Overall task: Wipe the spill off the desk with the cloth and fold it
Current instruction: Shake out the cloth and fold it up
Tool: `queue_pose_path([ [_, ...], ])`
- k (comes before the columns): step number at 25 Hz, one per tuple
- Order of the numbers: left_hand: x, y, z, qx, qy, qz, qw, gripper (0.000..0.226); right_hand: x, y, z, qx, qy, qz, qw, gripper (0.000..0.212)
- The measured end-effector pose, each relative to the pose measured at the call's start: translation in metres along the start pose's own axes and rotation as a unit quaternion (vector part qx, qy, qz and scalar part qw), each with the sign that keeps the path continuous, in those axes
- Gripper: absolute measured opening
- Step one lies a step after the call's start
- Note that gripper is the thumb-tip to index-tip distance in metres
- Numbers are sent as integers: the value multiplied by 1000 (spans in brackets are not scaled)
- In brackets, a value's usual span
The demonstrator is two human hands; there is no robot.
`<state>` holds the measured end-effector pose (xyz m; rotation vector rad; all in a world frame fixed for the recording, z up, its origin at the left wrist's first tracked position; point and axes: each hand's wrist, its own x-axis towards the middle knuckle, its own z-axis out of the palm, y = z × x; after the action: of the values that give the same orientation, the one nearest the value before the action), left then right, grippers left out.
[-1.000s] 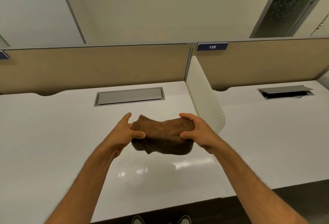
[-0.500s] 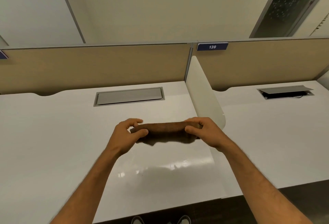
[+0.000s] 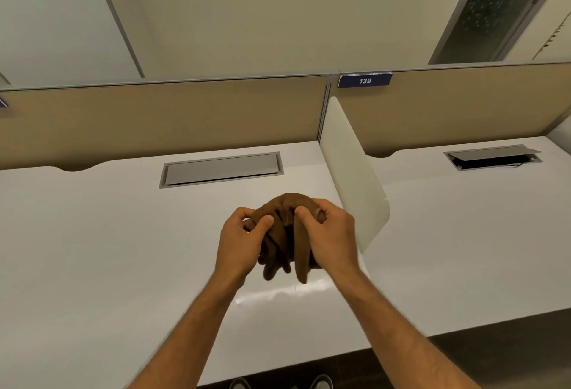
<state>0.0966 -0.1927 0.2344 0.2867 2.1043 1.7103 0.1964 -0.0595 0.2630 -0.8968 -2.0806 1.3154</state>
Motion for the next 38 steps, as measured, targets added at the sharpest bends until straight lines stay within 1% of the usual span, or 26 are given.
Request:
queue_pose_path([
  [1,0,0,5,-42,0,-17,999,16,-9,-7,10,8,0,-17,1000,20],
  [3,0,1,7,-128,-10,-63,990,35,-27,-9,26,-8,-32,-62,998,37],
  [4,1,1,5,-159,-15,-83,984,48,-35,-6,33,-45,-72,-91,992,46],
  [6,3,-3,-4,-200,-14,-113,973,66,-45,3,46,-136,-181,-153,962,59],
  [7,5,-6,-9,-221,-6,-124,967,67,-48,6,51,-149,-224,-183,946,59],
  [8,7,-10,-14,-243,0,-130,961,62,-48,8,52,-125,-245,-203,940,56],
  [9,9,-13,-18,-256,3,-128,958,54,-47,8,51,-73,-237,-209,946,50],
  [10,11,-15,-22,-259,5,-121,958,47,-44,8,50,-14,-192,-204,960,43],
  [11,13,-17,-25,-257,7,-113,960,40,-39,9,49,29,-120,-185,975,38],
  [12,15,-18,-28,-255,9,-107,961,35,-33,12,46,43,-46,-152,986,35],
  [13,18,-18,-32,-256,7,-103,961,31,-25,15,42,48,5,-102,994,39],
  [14,21,-18,-35,-259,-1,-100,961,28,-18,18,39,60,16,-29,998,51],
  [15,24,-18,-38,-263,-14,-99,960,27,-11,20,37,90,-11,61,994,68],
  [16,28,-18,-40,-269,-31,-100,957,28,-6,24,36,144,-52,146,977,83],
  [17,31,-18,-41,-274,-50,-106,954,30,-3,28,37,221,-94,212,947,90],
  [18,34,-19,-41,-277,-68,-112,952,32,0,33,39,294,-132,252,912,88],
  [19,38,-21,-40,-277,-85,-117,950,35,2,36,44,345,-153,266,887,79],
  [20,42,-23,-39,-274,-98,-121,949,38,4,39,49,373,-160,263,875,68],
  [21,46,-27,-38,-272,-107,-127,948,40,5,41,55,381,-155,252,876,57],
  [23,54,-36,-37,-263,-120,-138,947,44,12,46,62,355,-125,238,895,42],
  [25,66,-47,-35,-238,-138,-155,949,48,25,53,63,333,-103,239,906,37],
  [28,90,-59,-24,-165,-164,-184,955,49,52,72,58,296,-91,257,916,38],
  [32,134,-75,18,-45,-184,-192,963,54,102,110,52,200,-52,281,937,42],
  [33,145,-80,31,-30,-182,-193,964,54,114,122,50,185,-38,283,940,46],
  [36,183,-98,69,-13,-171,-203,964,53,155,161,48,141,-25,270,952,70],
  [38,204,-109,94,-10,-164,-218,962,51,180,185,47,90,-36,244,965,76],
])
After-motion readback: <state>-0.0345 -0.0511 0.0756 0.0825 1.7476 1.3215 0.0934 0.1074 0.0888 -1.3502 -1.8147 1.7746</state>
